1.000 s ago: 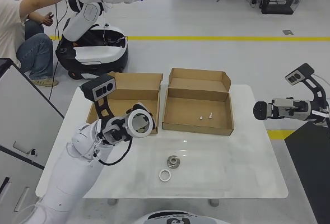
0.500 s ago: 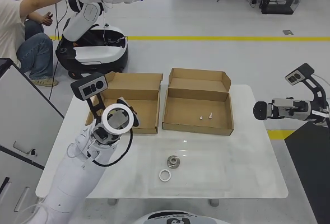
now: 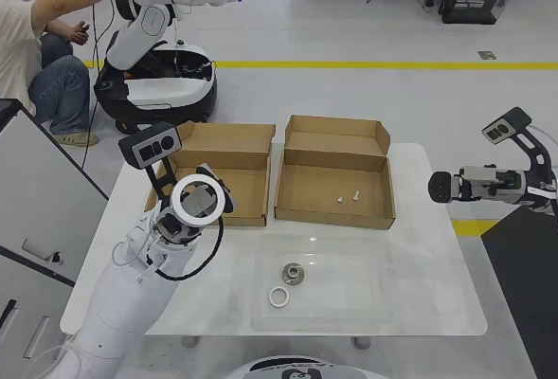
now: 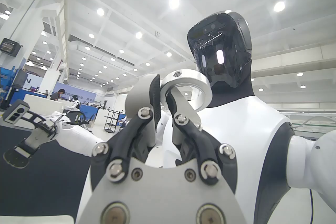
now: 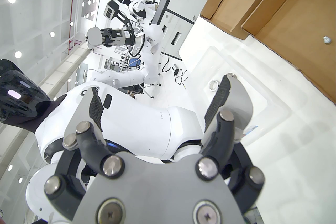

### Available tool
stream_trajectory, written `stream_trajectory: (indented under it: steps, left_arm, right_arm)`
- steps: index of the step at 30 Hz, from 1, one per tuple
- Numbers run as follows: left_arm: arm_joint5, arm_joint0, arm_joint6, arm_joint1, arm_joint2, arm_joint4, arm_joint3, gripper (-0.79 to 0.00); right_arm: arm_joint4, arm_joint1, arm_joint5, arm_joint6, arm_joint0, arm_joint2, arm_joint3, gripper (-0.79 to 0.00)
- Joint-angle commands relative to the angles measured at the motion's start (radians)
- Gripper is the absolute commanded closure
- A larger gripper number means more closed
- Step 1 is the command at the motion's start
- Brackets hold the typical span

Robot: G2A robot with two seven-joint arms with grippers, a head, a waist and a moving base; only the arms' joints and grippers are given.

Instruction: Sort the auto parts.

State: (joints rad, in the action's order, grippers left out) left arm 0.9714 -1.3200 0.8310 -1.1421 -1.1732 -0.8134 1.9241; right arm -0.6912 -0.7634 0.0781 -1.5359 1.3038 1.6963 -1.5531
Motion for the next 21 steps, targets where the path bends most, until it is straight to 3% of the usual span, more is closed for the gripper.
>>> stream_trajectory:
  steps: [1, 11, 21]
  left_arm:
    - [0.0, 0.0, 0.0, 0.0, 0.0, 0.0, 0.0, 0.0]
    - [0.0, 0.0, 0.0, 0.0, 0.0, 0.0, 0.0, 0.0]
    - [-0.211, 0.016, -0.071, -0.007, 0.021, 0.332, -0.069, 0.0]
  right_arm:
    - [0.0, 0.0, 0.0, 0.0, 0.0, 0.0, 0.0, -0.785]
    - [0.0, 0.0, 0.0, 0.0, 0.0, 0.0, 0.0, -0.785]
    - [0.0, 0.0, 0.0, 0.0, 0.0, 0.0, 0.0, -0.785]
